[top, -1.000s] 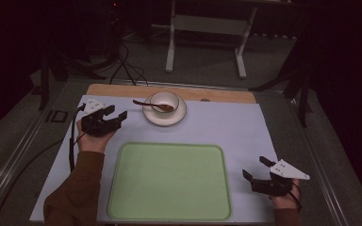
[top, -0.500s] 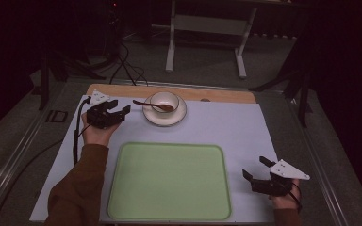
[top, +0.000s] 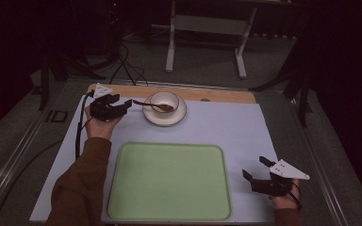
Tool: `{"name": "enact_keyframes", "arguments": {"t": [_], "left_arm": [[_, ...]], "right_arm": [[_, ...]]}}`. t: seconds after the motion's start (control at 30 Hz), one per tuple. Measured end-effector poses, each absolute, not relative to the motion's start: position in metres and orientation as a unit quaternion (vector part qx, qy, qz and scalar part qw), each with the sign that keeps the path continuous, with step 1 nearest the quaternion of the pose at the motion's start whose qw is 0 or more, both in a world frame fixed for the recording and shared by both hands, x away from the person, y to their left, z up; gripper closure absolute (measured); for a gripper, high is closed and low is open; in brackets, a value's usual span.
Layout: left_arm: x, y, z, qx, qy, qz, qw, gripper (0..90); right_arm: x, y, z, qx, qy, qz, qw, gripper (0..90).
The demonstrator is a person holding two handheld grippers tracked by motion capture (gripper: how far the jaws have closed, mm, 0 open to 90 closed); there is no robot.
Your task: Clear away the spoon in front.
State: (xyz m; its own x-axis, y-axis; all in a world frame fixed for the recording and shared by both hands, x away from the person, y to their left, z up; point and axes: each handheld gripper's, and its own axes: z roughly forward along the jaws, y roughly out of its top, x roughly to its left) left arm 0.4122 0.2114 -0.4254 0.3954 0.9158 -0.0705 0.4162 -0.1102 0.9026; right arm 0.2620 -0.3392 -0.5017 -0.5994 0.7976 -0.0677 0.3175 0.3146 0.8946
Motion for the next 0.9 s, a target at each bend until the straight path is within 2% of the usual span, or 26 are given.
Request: {"name": "enact_keyframes", "arguments": {"t": [0.67,0.9], "left_arm": [[0.460,0.192,-0.451,0.706,0.504,0.232,0.440,42.8],[0.469,0.191,-0.465,0.708,0.519,0.205,0.432,46.9]], "right_arm": [[0.262,-0.340,-0.502,0.364,0.766,0.461,0.262,13.9],[0.262,-0.340,-0.501,0.363,0.766,0.461,0.262,13.9]]}}
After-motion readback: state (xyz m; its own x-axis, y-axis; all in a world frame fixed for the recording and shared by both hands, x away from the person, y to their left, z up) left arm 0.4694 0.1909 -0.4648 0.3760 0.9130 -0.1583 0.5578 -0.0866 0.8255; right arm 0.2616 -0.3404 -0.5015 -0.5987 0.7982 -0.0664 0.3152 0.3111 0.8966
